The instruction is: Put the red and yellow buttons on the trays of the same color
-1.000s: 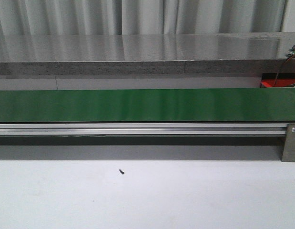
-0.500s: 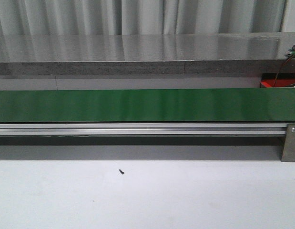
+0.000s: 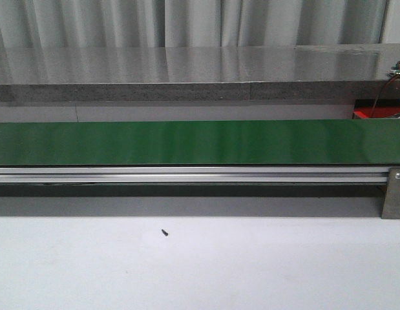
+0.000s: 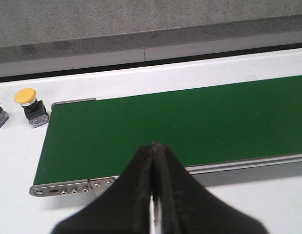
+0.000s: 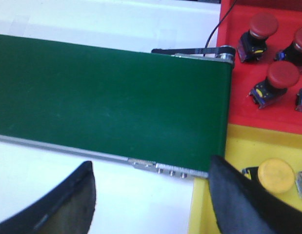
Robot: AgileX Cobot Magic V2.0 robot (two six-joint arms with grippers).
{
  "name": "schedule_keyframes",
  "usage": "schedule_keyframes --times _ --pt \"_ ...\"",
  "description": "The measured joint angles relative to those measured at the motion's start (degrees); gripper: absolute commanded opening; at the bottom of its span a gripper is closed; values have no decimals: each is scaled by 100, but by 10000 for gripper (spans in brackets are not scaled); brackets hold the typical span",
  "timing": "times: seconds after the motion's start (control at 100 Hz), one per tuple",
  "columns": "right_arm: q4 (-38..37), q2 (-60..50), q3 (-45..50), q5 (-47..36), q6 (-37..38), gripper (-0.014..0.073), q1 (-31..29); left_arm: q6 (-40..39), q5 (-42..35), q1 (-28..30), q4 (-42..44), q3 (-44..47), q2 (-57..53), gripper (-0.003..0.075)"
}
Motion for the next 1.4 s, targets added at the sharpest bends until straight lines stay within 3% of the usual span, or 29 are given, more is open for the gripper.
schedule_keyframes --times 0.13,0.44,0.84,0.91,0.98,1.09,1.2,1.4 --pt "-12 -718 568 25 0 365 0 0 0 0 0 0 0 -20" --pt "-12 -1482 946 121 0 -76 0 0 0 0 0 0 0 -19" --pt "-12 -1493 972 121 0 -68 0 0 0 0 0 0 0 -9" --pt "-12 -1493 972 121 0 -68 0 0 0 0 0 0 0 46" --pt "-12 -1493 972 121 0 -68 0 0 0 0 0 0 0 157" --pt "-12 -1493 972 121 0 -68 0 -24 0 0 0 -11 0 428" --pt "-12 -1493 972 121 0 -68 0 -60 0 0 0 -62 0 617" --pt "-12 -1493 972 121 0 -68 0 -120 -65 145 11 -396 98 640"
